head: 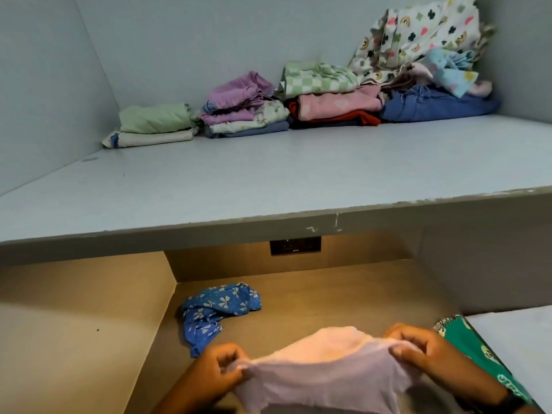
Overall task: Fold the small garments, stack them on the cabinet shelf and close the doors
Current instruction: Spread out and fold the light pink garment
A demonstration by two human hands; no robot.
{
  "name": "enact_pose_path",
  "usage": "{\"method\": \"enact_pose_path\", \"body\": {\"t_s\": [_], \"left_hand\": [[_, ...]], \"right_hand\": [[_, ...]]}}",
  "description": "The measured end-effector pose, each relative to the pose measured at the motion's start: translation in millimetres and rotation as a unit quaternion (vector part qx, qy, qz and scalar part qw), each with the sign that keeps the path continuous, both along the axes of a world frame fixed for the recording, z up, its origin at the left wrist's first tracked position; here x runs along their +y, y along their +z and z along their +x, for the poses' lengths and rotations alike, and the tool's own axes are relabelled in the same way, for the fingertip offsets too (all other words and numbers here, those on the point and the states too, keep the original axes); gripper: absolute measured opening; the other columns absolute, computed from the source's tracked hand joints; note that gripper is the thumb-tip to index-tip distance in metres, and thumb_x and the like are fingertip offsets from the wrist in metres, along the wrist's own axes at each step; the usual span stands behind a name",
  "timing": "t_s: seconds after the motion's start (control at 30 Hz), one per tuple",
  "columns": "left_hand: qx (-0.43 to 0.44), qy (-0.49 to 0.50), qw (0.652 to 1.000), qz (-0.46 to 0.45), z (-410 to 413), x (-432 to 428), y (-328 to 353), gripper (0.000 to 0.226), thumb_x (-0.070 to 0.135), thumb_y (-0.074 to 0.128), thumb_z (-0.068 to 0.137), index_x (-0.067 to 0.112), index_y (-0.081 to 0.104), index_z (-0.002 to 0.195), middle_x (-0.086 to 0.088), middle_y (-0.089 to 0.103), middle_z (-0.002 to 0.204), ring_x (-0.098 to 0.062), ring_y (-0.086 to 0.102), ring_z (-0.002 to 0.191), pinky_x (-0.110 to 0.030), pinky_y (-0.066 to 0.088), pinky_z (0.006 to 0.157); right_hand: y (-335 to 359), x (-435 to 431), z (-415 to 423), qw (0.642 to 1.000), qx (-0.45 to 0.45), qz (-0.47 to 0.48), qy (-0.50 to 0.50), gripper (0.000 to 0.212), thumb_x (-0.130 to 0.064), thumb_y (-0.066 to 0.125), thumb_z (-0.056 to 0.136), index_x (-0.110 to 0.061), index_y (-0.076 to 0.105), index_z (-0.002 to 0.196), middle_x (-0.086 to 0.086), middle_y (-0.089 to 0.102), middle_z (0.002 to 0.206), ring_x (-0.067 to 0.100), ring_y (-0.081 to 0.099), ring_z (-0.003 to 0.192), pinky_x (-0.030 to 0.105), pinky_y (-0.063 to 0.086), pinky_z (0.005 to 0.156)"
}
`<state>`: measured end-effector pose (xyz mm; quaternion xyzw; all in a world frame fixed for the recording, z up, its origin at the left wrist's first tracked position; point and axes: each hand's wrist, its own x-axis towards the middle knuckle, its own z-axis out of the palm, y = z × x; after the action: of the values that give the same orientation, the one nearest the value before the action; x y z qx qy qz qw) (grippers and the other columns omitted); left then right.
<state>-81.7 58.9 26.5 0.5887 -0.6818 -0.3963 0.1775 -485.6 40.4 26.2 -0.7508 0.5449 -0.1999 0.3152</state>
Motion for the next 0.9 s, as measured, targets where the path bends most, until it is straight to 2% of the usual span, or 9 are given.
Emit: {"method": "enact_pose_path", "body": {"t_s": [0.13, 0.23, 0.37, 0.47, 0.53, 0.67, 0.73, 0.8, 0.9], "left_hand": [[0.027, 0.089, 0.993, -0.077, -10.2, -62.4, 28.6, 0.012, 0.008, 0.075, 0.082, 0.013, 0.065, 0.077, 0.002, 0.063, 0.070, -0.005, 0.060, 0.062, -0.018, 0.048, 0.059], [-0.015, 0.096, 0.990, -0.100, -21.8, -115.5, 56.1, 0.020, 0.009, 0.075, 0.082, 0.015, 0.061, 0.069, 0.000, 0.057, 0.068, -0.012, 0.050, 0.064, -0.024, 0.040, 0.058], [0.010, 0.170, 0.976, -0.137, -28.6, -158.4, 90.0, 0.008, 0.017, 0.058, 0.096, 0.011, 0.064, 0.098, -0.004, 0.060, 0.102, -0.022, 0.051, 0.100, -0.037, 0.044, 0.096], [-0.046, 0.216, 0.972, -0.085, -18.0, -143.8, 98.8, 0.028, 0.037, 0.056, 0.096, 0.022, 0.050, 0.073, 0.005, 0.047, 0.079, -0.020, 0.043, 0.099, -0.038, 0.039, 0.101], [0.001, 0.208, 0.960, -0.190, -26.5, -128.8, 109.3, 0.015, 0.020, 0.063, 0.093, 0.020, 0.056, 0.080, 0.001, 0.055, 0.083, -0.015, 0.048, 0.094, -0.035, 0.044, 0.095], [0.081, 0.117, 0.971, -0.191, -24.9, -70.9, 80.0, 0.030, -0.006, 0.065, 0.084, 0.023, 0.067, 0.078, 0.002, 0.068, 0.086, -0.007, 0.062, 0.079, -0.029, 0.051, 0.079], [0.064, 0.104, 0.987, -0.108, -12.4, -50.1, 44.6, 0.026, 0.004, 0.071, 0.081, 0.030, 0.069, 0.074, 0.008, 0.071, 0.089, -0.008, 0.066, 0.090, -0.031, 0.053, 0.087], [0.047, 0.079, 0.996, 0.000, -4.1, -31.1, 12.0, 0.021, 0.011, 0.076, 0.080, 0.032, 0.073, 0.079, 0.014, 0.071, 0.100, -0.009, 0.063, 0.104, -0.028, 0.049, 0.096], [0.058, 0.032, 0.993, 0.102, -4.2, -8.4, -18.6, 0.010, 0.015, 0.077, 0.080, 0.020, 0.075, 0.088, 0.028, 0.071, 0.097, -0.002, 0.058, 0.111, -0.020, 0.042, 0.098]], "right_hand": [[19.5, -55.8, 5.9, 0.987, -0.086, -0.064, -0.119, 0.020, -0.001, 0.061, 0.089, -0.015, 0.070, 0.076, 0.002, 0.067, 0.071, 0.013, 0.058, 0.070, 0.014, 0.046, 0.059], [50.2, -104.8, 16.4, 0.978, -0.025, -0.119, -0.169, 0.025, 0.004, 0.058, 0.089, -0.014, 0.060, 0.071, 0.007, 0.061, 0.074, 0.015, 0.058, 0.075, 0.007, 0.042, 0.054], [95.7, -132.1, 21.3, 0.929, -0.142, -0.182, -0.287, 0.039, -0.001, 0.046, 0.090, -0.008, 0.045, 0.052, 0.014, 0.047, 0.053, 0.017, 0.049, 0.055, 0.025, 0.041, 0.056], [107.2, -124.4, 15.1, 0.931, -0.073, -0.217, -0.283, 0.045, -0.003, 0.048, 0.093, -0.023, 0.041, 0.053, -0.008, 0.045, 0.053, 0.001, 0.049, 0.055, 0.014, 0.033, 0.052], [102.2, -115.1, 3.9, 0.932, -0.132, -0.248, -0.229, 0.042, -0.004, 0.055, 0.091, -0.025, 0.049, 0.055, -0.018, 0.052, 0.047, -0.011, 0.055, 0.052, 0.005, 0.036, 0.051], [77.2, -82.4, -9.0, 0.971, -0.186, -0.119, -0.093, 0.021, 0.002, 0.058, 0.090, -0.014, 0.069, 0.085, -0.006, 0.070, 0.074, -0.010, 0.062, 0.067, 0.003, 0.046, 0.064], [52.9, -63.5, -19.5, 0.986, -0.158, -0.025, -0.043, 0.005, -0.025, 0.070, 0.084, -0.023, 0.074, 0.081, -0.004, 0.074, 0.079, -0.004, 0.063, 0.071, 0.008, 0.048, 0.069], [21.0, -43.1, -30.2, 0.993, -0.107, 0.052, -0.024, 0.032, -0.055, 0.069, 0.074, -0.024, 0.074, 0.079, -0.002, 0.073, 0.080, 0.001, 0.063, 0.071, 0.014, 0.050, 0.070], [-7.6, -17.1, -31.5, 0.987, -0.047, 0.154, 0.003, 0.022, -0.039, 0.065, 0.083, -0.018, 0.071, 0.084, 0.001, 0.069, 0.077, 0.005, 0.062, 0.071, 0.019, 0.051, 0.069]]}}
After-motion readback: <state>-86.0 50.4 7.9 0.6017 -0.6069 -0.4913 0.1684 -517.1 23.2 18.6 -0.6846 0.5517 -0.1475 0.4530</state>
